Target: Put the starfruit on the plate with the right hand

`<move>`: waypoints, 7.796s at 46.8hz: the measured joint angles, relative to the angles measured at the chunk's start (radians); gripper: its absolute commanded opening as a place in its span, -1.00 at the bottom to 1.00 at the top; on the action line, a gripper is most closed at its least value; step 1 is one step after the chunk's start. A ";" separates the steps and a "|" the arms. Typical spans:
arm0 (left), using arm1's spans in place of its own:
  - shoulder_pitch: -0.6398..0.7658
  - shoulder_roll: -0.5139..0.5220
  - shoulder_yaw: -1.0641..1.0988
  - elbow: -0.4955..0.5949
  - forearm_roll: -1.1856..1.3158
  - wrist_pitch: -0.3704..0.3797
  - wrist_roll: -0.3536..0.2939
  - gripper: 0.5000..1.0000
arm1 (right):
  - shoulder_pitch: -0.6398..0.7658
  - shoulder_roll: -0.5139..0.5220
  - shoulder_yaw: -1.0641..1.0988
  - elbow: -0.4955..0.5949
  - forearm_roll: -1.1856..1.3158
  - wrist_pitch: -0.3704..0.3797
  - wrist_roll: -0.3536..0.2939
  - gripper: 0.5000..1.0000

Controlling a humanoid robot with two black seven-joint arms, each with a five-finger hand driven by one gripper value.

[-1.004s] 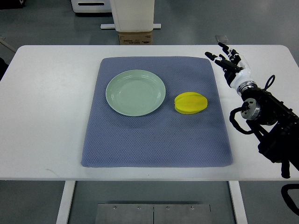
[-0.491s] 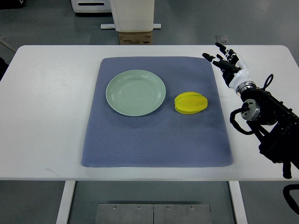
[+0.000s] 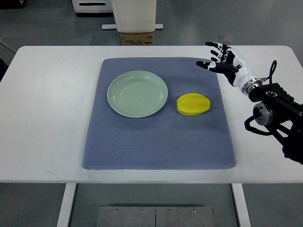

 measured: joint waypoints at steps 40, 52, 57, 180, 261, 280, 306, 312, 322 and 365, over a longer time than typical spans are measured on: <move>0.000 0.000 0.000 0.000 0.000 0.000 0.000 1.00 | 0.104 -0.059 -0.349 0.101 -0.314 0.062 0.058 1.00; 0.000 0.000 0.000 0.000 0.000 0.000 0.000 1.00 | 0.112 -0.059 -0.405 0.095 -0.379 0.060 0.071 1.00; 0.000 0.000 0.000 0.000 0.000 0.000 0.000 1.00 | 0.118 -0.059 -0.413 0.093 -0.389 0.056 0.070 0.99; 0.000 0.000 0.000 0.000 0.000 0.000 0.000 1.00 | 0.256 -0.042 -0.579 0.008 -0.474 -0.100 0.125 -1.00; 0.000 0.000 0.000 0.000 0.000 0.000 0.000 1.00 | 0.271 0.283 -0.586 -0.144 -0.298 -0.075 0.050 -1.00; 0.000 0.000 0.000 0.000 0.000 0.000 0.000 1.00 | 0.239 0.283 -0.587 -0.173 -0.299 -0.091 0.050 0.16; 0.000 0.000 0.000 0.000 0.000 0.000 0.000 1.00 | 0.237 0.283 -0.587 -0.171 -0.295 -0.090 0.054 1.00; 0.000 0.000 0.000 0.000 0.000 0.000 0.000 1.00 | 0.246 0.283 -0.580 -0.171 -0.294 -0.090 0.057 1.00; 0.000 0.000 0.000 0.000 0.000 0.000 0.000 1.00 | 0.247 0.283 -0.547 -0.152 -0.285 -0.089 0.058 0.99; 0.000 0.000 0.000 0.000 0.000 0.000 0.000 1.00 | 0.072 0.190 -0.025 -0.161 -0.222 -0.090 0.011 0.99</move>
